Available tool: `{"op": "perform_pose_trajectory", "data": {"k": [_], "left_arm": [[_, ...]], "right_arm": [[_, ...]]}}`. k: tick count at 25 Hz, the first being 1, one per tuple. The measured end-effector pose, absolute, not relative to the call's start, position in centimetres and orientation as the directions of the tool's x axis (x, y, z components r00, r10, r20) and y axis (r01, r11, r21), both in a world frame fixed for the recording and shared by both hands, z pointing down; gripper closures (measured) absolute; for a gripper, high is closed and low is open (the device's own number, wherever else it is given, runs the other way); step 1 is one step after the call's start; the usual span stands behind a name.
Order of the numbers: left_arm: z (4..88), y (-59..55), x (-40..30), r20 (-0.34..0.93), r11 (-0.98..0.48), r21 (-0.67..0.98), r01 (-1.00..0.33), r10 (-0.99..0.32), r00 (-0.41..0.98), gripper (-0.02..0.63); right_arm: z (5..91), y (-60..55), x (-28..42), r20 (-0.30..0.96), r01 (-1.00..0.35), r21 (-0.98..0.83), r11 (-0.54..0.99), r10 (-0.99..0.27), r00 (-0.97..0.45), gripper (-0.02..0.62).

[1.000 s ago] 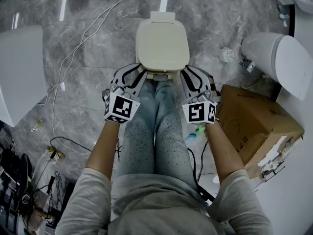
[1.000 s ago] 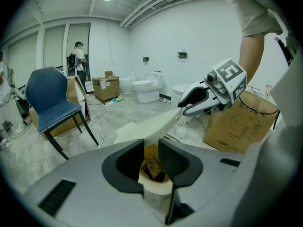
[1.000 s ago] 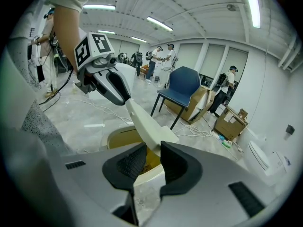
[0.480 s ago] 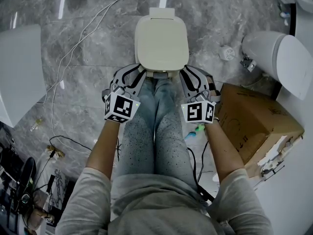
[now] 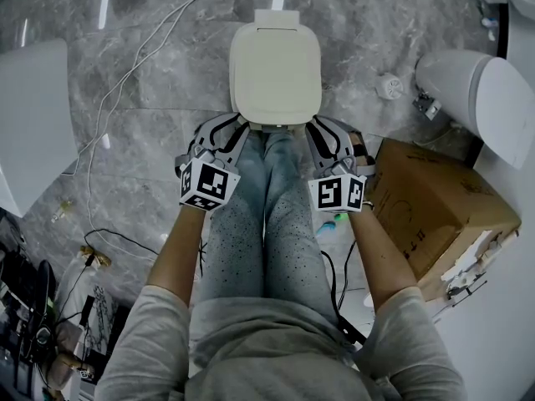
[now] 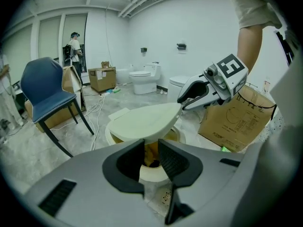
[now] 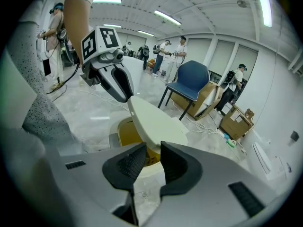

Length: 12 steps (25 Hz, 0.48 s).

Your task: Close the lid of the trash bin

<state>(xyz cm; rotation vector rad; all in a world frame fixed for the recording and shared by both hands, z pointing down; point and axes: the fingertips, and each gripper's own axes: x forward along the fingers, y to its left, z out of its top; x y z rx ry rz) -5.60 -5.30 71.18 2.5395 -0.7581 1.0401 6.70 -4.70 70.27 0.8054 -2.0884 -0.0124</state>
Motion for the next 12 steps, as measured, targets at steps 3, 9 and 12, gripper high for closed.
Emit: {"op": "perform_pose_trajectory", "data": {"k": [3,9,12], "left_arm": [[72.0,-5.1,-5.7,0.725,-0.817,0.073,-0.572,-0.35,0.593,0.505],[73.5,-4.1,-5.4,0.742,-0.809,0.081,-0.582,-0.341,0.577,0.506],[74.3,-3.6,-5.5,0.75,-0.806,0.087,-0.585,-0.333,0.571,0.506]], "right_arm": [[71.0,-4.5,6.6,0.738,-0.519,0.301,0.8,-0.54,-0.404,0.488],[72.2,-3.5,6.9,0.748,-0.509,0.306,0.805,-0.534,-0.395,0.493],[72.9,-3.1,6.8,0.754,-0.502,0.312,0.807,-0.531,-0.386,0.5]]}}
